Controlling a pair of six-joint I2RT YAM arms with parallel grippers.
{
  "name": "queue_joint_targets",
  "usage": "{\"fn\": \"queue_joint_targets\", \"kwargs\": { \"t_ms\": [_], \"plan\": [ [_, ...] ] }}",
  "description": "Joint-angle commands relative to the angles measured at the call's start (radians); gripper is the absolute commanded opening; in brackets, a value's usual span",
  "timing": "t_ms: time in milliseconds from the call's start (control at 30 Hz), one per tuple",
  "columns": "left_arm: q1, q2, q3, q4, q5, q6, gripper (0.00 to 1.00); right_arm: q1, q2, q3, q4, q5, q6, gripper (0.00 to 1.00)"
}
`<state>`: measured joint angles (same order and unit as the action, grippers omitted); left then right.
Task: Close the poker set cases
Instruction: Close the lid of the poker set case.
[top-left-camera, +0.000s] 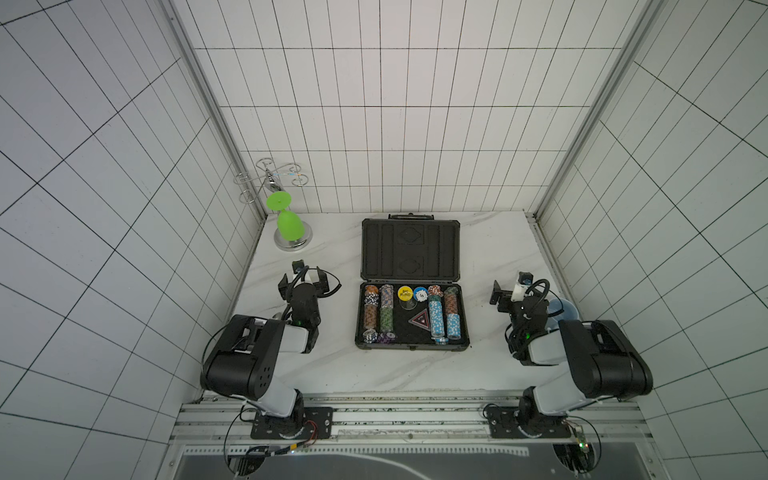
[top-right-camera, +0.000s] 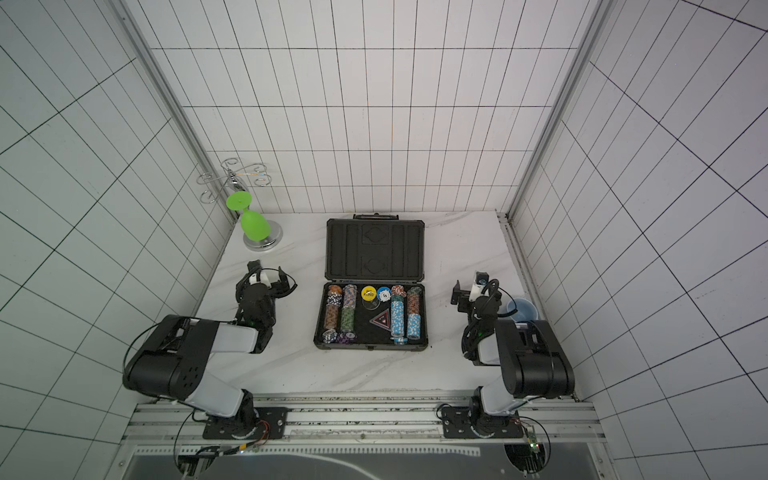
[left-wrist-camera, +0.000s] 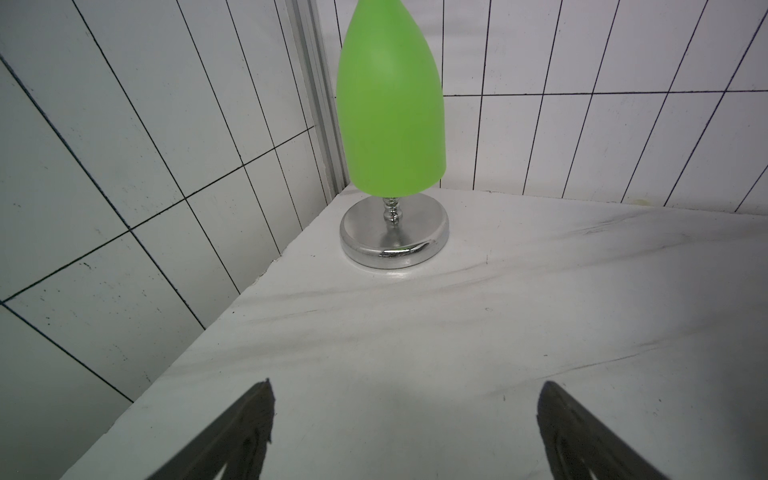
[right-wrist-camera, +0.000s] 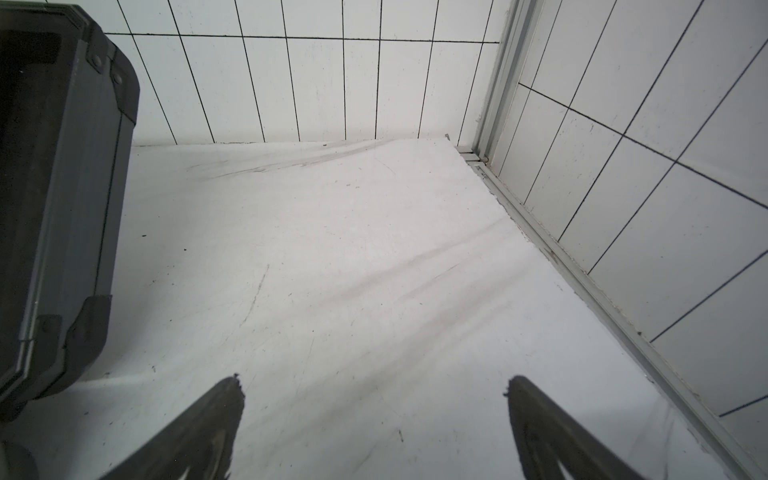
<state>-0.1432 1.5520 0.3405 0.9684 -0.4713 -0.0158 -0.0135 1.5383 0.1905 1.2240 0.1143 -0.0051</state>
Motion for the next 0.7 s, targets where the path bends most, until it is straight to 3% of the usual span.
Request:
{"fn": "queue_joint_targets", "kwargs": {
  "t_ms": [0,400,533,667],
  "plan": [
    [-0.001,0.014,0.016,0.018,-0.006,-0.014,0.98,-0.009,0.008,0.062,0.040,-0.008,0.001,0.99],
    [-0.002,0.004,0.001,0.038,-0.007,-0.014,0.98,-0.005,-0.003,0.051,0.059,-0.009,-0.011,0.99],
    [-0.003,-0.049,-0.037,0.105,0.004,0.017,0.97,0.004,-0.118,0.055,-0.056,-0.008,-0.019,0.99],
    [-0.009,-0.164,0.062,-0.206,-0.013,-0.007,0.98,0.009,-0.186,0.157,-0.307,-0.039,0.007,0.93]
  ]
}}
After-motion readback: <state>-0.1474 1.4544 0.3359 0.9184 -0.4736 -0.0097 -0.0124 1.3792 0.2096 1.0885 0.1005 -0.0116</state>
